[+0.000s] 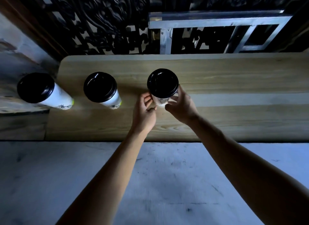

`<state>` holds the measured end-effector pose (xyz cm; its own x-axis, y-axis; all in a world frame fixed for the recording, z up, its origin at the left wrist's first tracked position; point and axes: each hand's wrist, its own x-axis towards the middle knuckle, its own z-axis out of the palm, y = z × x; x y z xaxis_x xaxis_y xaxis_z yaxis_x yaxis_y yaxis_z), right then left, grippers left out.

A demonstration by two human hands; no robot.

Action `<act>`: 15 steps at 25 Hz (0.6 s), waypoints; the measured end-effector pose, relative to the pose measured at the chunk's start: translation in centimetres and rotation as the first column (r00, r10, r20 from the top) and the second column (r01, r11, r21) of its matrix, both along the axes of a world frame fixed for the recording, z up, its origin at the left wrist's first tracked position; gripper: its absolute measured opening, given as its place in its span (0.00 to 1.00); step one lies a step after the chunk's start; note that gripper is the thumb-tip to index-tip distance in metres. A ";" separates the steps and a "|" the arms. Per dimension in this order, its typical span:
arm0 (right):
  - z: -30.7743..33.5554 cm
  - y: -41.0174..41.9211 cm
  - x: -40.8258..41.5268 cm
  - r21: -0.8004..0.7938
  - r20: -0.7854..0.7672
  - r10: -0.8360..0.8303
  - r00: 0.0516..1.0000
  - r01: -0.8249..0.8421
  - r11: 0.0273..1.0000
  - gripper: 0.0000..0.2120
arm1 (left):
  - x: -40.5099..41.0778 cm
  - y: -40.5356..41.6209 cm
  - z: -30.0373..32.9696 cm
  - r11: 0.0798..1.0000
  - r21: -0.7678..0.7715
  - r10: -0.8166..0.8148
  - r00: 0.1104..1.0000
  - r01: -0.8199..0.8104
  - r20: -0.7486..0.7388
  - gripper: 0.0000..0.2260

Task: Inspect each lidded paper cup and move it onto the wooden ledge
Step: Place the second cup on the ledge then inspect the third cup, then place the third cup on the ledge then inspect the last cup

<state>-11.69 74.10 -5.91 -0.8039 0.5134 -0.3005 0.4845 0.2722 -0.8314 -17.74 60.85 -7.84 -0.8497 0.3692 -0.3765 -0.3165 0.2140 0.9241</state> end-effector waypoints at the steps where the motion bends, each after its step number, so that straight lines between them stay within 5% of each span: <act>1: -0.2 -0.1 0.0 -0.011 0.008 0.004 1.000 -0.004 1.000 0.34 | 0.2 0.0 0.1 1.000 -0.014 -0.008 1.000 0.008 0.019 0.24; 7: 1.1 0.3 5.1 -0.055 0.144 0.022 0.989 -0.015 0.998 0.49 | 4.9 -2.0 1.9 0.988 -0.152 0.012 1.000 -0.008 0.020 0.30; 11: 4.3 1.1 14.2 -0.001 0.175 -0.008 0.984 0.008 1.000 0.36 | 12.4 -5.7 4.3 0.982 -0.186 -0.040 0.993 0.019 -0.109 0.24; 15: 9.7 1.1 26.0 0.122 0.066 -0.038 0.997 0.030 0.992 0.16 | 23.1 -9.2 8.8 0.961 -0.268 -0.182 0.900 0.076 -0.395 0.18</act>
<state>14.31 75.25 3.83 -0.7651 0.5758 -0.2881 0.5495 0.3508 -0.7583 5.39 51.62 0.94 -0.8981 0.4296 -0.0939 0.1270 0.4578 0.8799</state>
